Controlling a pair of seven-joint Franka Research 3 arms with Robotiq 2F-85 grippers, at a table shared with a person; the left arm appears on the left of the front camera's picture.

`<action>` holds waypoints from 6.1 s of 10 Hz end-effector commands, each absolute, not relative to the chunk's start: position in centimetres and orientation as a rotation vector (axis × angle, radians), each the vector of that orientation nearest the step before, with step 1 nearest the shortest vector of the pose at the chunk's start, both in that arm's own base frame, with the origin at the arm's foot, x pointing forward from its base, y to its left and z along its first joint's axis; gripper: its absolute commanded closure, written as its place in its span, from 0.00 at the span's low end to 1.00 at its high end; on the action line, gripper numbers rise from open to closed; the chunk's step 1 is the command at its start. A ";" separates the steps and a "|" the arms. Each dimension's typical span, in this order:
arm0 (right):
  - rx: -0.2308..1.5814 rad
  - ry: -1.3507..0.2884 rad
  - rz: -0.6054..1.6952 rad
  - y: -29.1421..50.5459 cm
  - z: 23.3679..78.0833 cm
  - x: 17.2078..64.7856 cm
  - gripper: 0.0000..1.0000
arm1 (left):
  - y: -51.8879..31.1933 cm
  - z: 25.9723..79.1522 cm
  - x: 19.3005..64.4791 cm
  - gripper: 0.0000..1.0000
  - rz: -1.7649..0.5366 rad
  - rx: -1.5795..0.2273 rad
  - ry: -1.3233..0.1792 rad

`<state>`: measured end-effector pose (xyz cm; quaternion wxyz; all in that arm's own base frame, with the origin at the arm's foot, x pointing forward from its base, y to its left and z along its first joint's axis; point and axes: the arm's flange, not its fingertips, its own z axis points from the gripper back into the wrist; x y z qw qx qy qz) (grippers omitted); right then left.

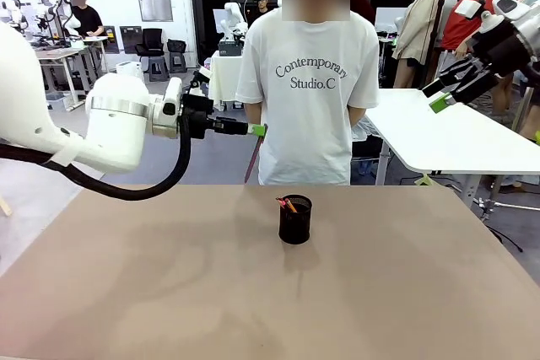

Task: Place the pens into the pen holder.
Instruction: Pick up a writing instrument from the table and place it into the Pen holder.

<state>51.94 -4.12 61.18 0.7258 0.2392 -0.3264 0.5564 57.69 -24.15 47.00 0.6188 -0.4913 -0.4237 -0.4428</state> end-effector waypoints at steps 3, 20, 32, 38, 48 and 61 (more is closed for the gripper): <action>0.527 -0.720 1.222 -4.1 61.3 51.9 0.00 | -26.3 42.8 59.7 1.00 -1.124 -1.252 -1.242; 0.527 -0.720 1.222 -4.1 61.3 51.9 0.00 | -33.1 34.4 64.6 1.00 -1.276 -1.386 -1.279; 0.527 -0.720 1.222 -4.1 61.3 51.9 0.00 | -33.4 32.4 65.0 0.00 -1.316 -1.440 -1.230; 0.527 -0.720 1.222 -4.1 61.3 51.9 0.00 | -33.8 32.1 64.8 0.00 -1.298 -1.430 -1.252; 0.527 -0.720 1.222 -4.1 61.3 51.9 0.00 | -31.2 40.6 59.0 0.00 -1.529 -1.319 -0.818; 0.527 -0.720 1.222 -4.1 61.3 51.9 0.00 | -20.7 55.5 51.8 0.00 -1.379 -0.327 -0.661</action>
